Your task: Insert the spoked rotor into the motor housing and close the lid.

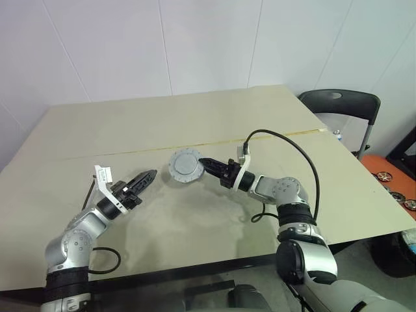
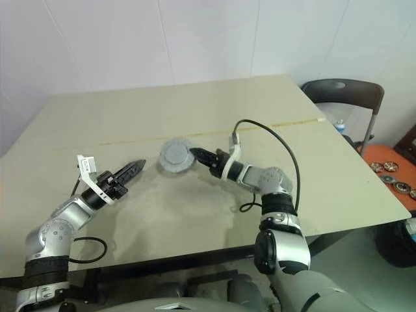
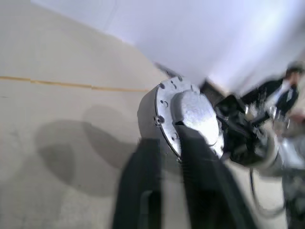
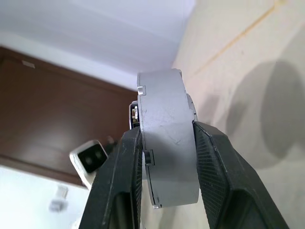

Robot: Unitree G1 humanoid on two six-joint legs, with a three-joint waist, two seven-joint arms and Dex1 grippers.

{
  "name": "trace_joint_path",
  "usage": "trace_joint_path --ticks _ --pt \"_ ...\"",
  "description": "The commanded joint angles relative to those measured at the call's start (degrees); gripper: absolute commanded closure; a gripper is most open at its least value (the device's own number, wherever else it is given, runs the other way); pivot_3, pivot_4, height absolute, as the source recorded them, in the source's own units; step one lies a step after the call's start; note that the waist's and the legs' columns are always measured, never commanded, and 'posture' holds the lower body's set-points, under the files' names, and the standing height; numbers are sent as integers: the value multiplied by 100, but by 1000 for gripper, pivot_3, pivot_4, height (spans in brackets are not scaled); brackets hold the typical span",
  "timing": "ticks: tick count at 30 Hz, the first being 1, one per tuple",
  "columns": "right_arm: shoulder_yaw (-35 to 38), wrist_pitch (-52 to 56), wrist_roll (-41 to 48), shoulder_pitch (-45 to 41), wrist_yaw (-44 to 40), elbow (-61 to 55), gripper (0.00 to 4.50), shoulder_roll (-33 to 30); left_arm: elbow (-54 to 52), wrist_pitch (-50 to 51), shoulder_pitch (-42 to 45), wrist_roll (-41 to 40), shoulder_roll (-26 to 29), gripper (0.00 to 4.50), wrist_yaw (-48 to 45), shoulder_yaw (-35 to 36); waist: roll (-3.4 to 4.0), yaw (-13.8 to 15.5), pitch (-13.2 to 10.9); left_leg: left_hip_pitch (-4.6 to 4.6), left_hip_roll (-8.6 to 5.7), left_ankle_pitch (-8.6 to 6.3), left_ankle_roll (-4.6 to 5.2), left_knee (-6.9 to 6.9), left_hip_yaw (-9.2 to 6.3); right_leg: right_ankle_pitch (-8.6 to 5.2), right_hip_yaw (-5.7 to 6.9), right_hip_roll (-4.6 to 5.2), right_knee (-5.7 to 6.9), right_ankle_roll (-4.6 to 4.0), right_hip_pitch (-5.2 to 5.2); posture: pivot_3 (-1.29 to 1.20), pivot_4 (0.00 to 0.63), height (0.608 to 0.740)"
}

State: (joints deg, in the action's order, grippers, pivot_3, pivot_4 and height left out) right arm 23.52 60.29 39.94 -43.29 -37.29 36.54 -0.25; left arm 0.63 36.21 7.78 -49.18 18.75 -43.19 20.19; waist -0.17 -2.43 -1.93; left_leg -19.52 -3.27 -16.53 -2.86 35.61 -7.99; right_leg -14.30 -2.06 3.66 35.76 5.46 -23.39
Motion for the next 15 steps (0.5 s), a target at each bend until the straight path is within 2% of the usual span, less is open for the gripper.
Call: trace_joint_path --ticks 1,7,15 --pt "281 -389 412 -436 3 -27 3293 156 -30 63 191 -571 -327 2202 250 320 -1 4 0 0 0 0 0 4 0 0 0 0 4 0 0 0 0 740" --pt "281 -567 439 -549 19 113 3293 161 -115 418 46 -1145 -750 92 536 394 0 -6 0 0 -1 -2 4 35 0 0 -1 -3 29 0 4 0 0 740" --pt "203 -557 419 -477 -23 168 3293 155 19 746 84 -1383 -780 13 638 319 0 -13 0 2 -4 -2 4 52 5 5 -4 -13 37 -8 7 0 0 740"
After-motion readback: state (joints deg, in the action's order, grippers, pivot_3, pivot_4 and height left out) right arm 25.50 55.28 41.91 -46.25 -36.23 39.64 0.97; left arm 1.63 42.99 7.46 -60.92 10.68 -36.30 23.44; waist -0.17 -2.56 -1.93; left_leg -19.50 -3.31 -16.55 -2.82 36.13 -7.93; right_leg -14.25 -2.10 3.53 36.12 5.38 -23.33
